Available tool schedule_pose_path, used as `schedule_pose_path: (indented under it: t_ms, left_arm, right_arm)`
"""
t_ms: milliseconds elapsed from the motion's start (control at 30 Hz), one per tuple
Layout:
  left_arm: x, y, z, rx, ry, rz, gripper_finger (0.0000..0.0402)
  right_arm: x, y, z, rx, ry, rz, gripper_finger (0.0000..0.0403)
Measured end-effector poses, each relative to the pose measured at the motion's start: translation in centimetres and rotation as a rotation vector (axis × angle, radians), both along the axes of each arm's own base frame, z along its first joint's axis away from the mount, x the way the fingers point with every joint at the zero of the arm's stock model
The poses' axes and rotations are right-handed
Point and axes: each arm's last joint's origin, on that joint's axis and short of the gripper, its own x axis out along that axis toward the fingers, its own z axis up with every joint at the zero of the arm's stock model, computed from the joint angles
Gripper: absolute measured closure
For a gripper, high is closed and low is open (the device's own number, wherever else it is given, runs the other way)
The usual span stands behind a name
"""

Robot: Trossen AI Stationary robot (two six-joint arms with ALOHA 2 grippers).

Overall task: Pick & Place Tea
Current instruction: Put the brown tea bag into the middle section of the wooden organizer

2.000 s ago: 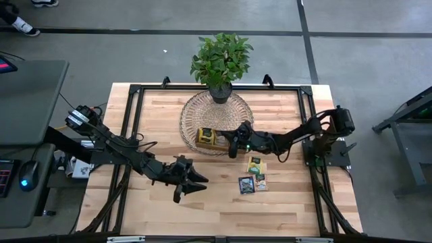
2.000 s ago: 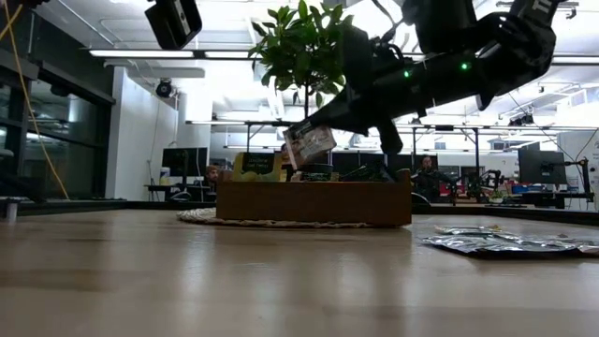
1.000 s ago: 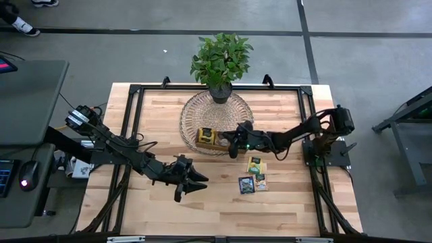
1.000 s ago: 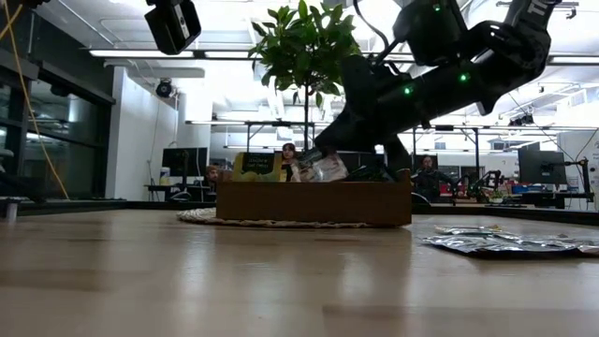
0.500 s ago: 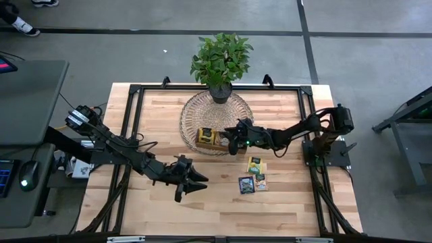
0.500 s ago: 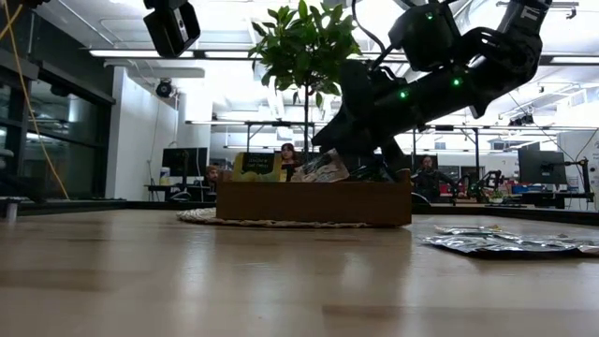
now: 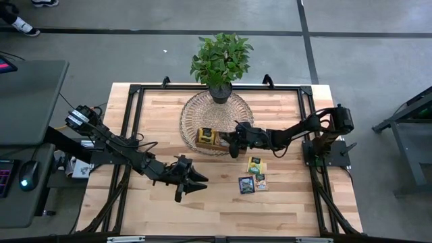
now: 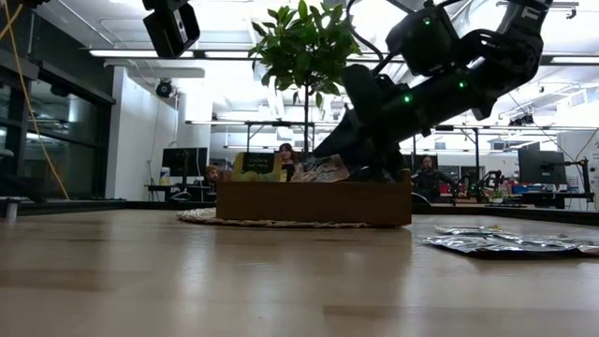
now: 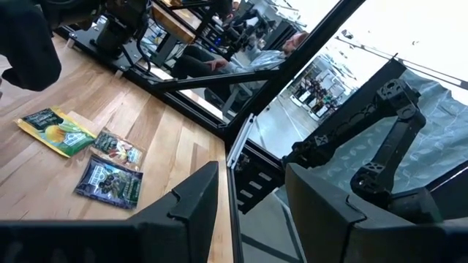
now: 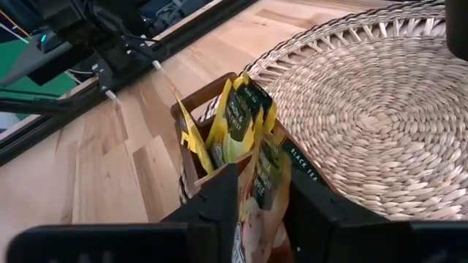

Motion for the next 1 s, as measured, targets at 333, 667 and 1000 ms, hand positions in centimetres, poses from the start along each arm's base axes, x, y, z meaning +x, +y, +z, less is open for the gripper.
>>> schedule_pose_path:
  t_ms: [333,667,1000]
  left_arm:
    - [0.0,0.0,-0.2,0.013,0.023,-0.001,0.0244]
    - [0.0,0.0,-0.3,0.011,0.027,-0.001,0.0244]
    - [0.0,0.0,-0.3,0.011,0.027,-0.001,0.0244]
  right_arm:
    - [0.3,0.1,0.7,-0.032,-0.058,0.037,0.0393]
    - [0.3,-0.1,0.5,-0.051,-0.056,-0.015,0.0400]
    - [0.3,-0.1,0.4,-0.043,-0.064,-0.040,0.0402]
